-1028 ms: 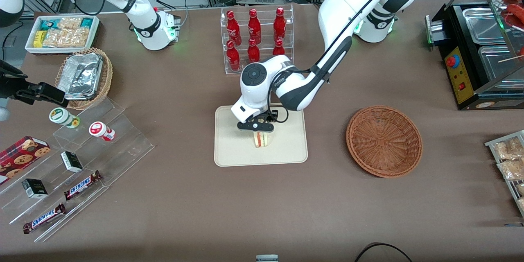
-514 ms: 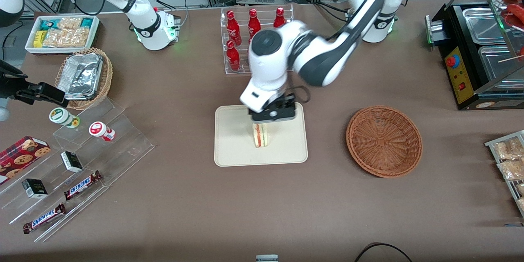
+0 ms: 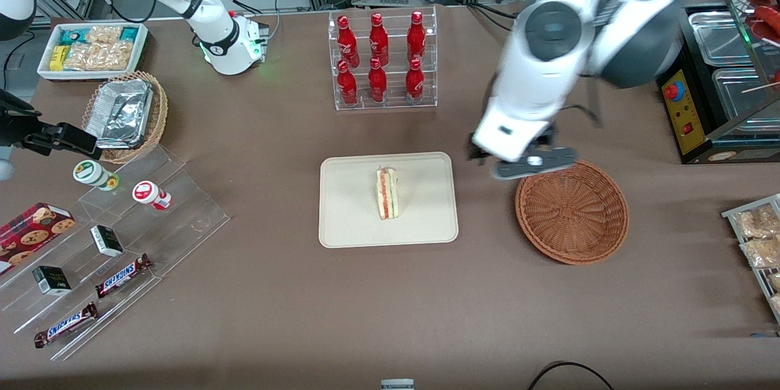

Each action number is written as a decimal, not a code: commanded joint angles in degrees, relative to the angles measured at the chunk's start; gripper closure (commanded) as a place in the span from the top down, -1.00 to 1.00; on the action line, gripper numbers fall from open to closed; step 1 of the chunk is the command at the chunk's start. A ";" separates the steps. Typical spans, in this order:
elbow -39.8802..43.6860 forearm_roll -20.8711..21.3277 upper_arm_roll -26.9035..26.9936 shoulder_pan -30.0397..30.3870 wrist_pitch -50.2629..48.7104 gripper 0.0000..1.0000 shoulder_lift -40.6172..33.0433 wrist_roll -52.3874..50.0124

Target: Place sandwich from basket to tray

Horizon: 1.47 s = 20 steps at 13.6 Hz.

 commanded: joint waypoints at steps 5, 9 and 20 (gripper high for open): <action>-11.46 -7.31 -0.17 14.78 -2.85 1.00 -14.14 22.72; -12.53 -11.00 0.01 21.72 -7.50 1.00 -17.66 34.77; -4.18 -7.24 15.57 8.90 -6.98 1.00 -14.24 36.11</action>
